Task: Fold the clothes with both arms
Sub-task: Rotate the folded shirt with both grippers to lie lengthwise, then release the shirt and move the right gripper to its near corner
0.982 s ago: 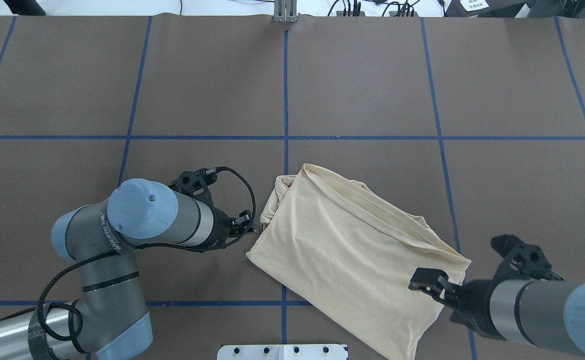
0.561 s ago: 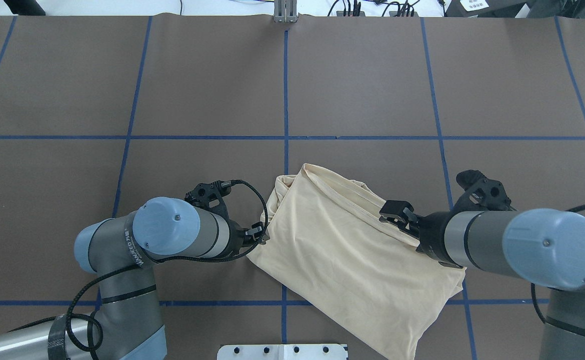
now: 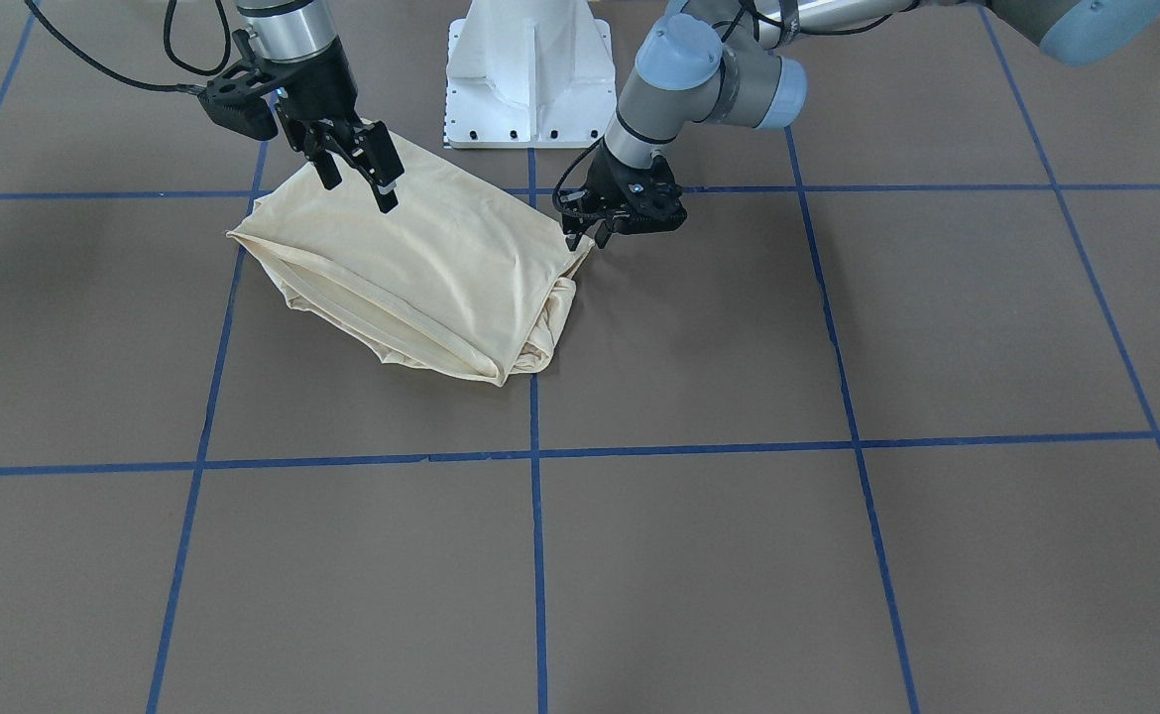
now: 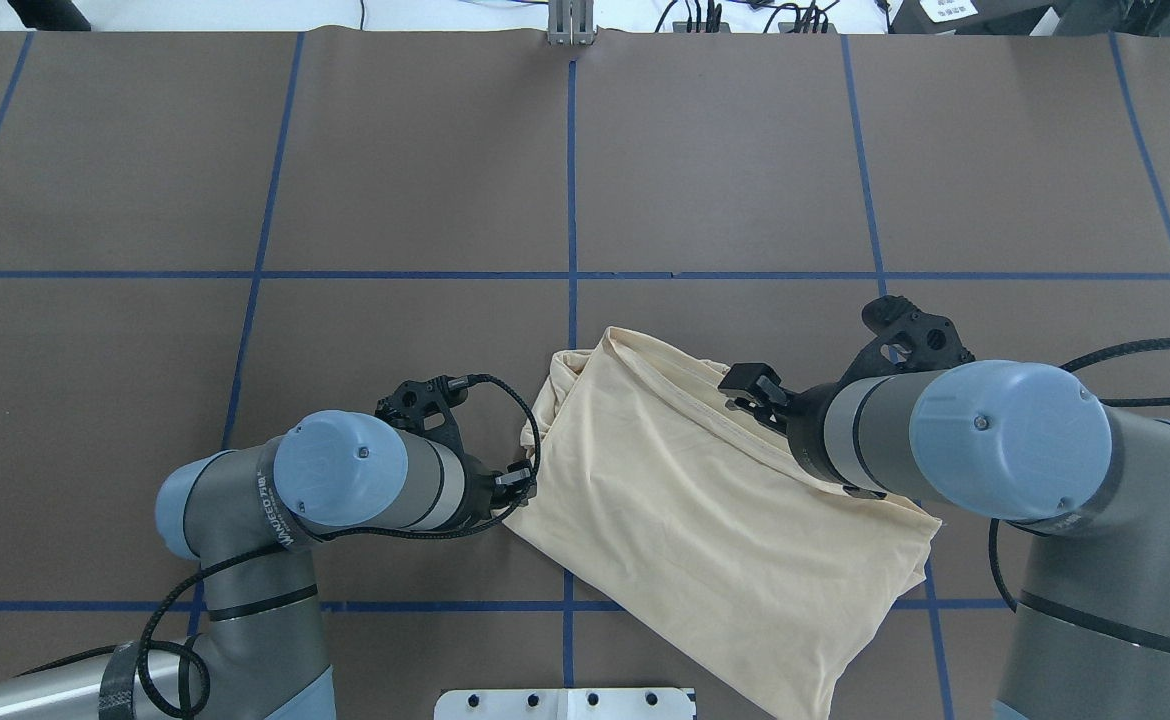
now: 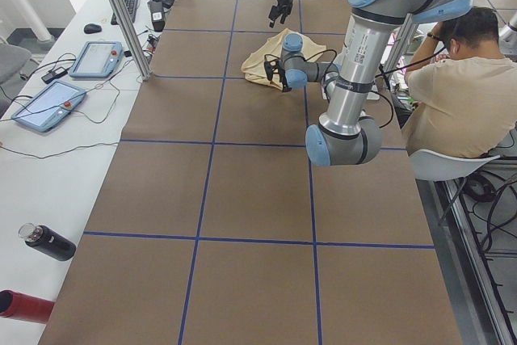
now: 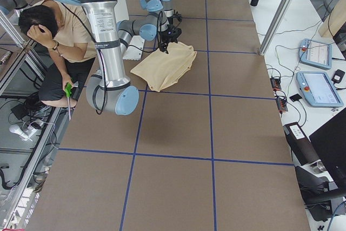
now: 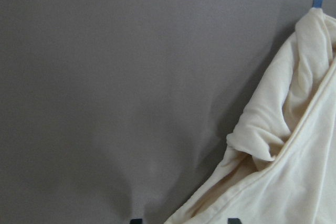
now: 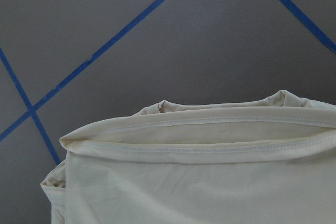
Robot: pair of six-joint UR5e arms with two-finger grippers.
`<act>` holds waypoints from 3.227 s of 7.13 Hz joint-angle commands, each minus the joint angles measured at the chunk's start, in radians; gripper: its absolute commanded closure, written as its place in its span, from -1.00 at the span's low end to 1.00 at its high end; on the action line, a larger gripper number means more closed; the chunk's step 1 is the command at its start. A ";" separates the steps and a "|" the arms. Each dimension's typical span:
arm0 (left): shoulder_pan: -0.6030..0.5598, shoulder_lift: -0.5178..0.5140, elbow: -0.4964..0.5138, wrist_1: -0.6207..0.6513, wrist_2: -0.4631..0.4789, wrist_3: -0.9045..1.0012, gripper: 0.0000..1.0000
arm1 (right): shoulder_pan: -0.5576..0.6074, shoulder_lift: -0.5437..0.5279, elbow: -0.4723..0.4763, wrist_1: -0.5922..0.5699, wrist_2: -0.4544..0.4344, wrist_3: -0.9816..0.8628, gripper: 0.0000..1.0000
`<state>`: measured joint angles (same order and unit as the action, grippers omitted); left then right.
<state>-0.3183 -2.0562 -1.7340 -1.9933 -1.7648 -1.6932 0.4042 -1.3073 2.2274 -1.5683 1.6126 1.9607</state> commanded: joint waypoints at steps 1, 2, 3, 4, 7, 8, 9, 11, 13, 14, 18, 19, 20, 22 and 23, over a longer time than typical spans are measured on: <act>0.005 0.001 0.001 0.001 -0.001 -0.002 0.36 | 0.001 0.005 -0.009 -0.006 0.000 0.000 -1.00; 0.005 0.002 0.001 0.001 -0.001 0.000 0.97 | 0.002 0.003 -0.011 -0.006 0.000 -0.002 -1.00; 0.004 0.004 -0.012 0.004 -0.002 0.001 1.00 | 0.005 0.003 -0.011 -0.006 0.000 -0.002 -1.00; -0.013 0.004 -0.021 0.004 -0.001 0.010 1.00 | 0.010 0.005 -0.029 -0.004 -0.003 -0.002 -1.00; -0.183 -0.005 0.022 -0.010 -0.002 0.259 1.00 | 0.024 0.005 -0.046 -0.004 0.000 -0.003 -1.00; -0.249 -0.040 0.101 -0.042 -0.002 0.326 1.00 | 0.024 0.005 -0.058 -0.001 -0.003 -0.003 -1.00; -0.307 -0.129 0.290 -0.187 -0.002 0.345 1.00 | 0.024 0.008 -0.066 0.002 -0.009 -0.003 -1.00; -0.392 -0.285 0.624 -0.417 -0.001 0.349 1.00 | 0.024 0.051 -0.095 0.002 -0.011 -0.003 -1.00; -0.413 -0.311 0.646 -0.418 -0.001 0.348 -0.09 | 0.009 0.106 -0.132 0.004 -0.008 0.013 -1.00; -0.416 -0.308 0.642 -0.421 -0.002 0.351 -0.13 | -0.020 0.135 -0.159 0.004 -0.014 0.017 -1.00; -0.427 -0.289 0.628 -0.415 -0.004 0.351 -0.13 | -0.232 0.141 -0.250 0.007 -0.128 0.371 -1.00; -0.426 -0.268 0.601 -0.415 -0.004 0.351 -0.13 | -0.232 0.176 -0.303 0.029 -0.128 0.432 -0.99; -0.426 -0.250 0.576 -0.414 -0.004 0.351 -0.13 | -0.232 0.178 -0.334 0.066 -0.128 0.508 -0.94; -0.429 -0.188 0.497 -0.410 -0.010 0.352 -0.13 | -0.217 0.186 -0.351 0.099 -0.129 0.597 -0.72; -0.439 -0.126 0.408 -0.404 -0.010 0.365 -0.12 | -0.213 0.190 -0.359 0.097 -0.131 0.619 -0.68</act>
<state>-0.7490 -2.2473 -1.2345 -2.4034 -1.7731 -1.3380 0.1836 -1.1235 1.8789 -1.4771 1.4833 2.5363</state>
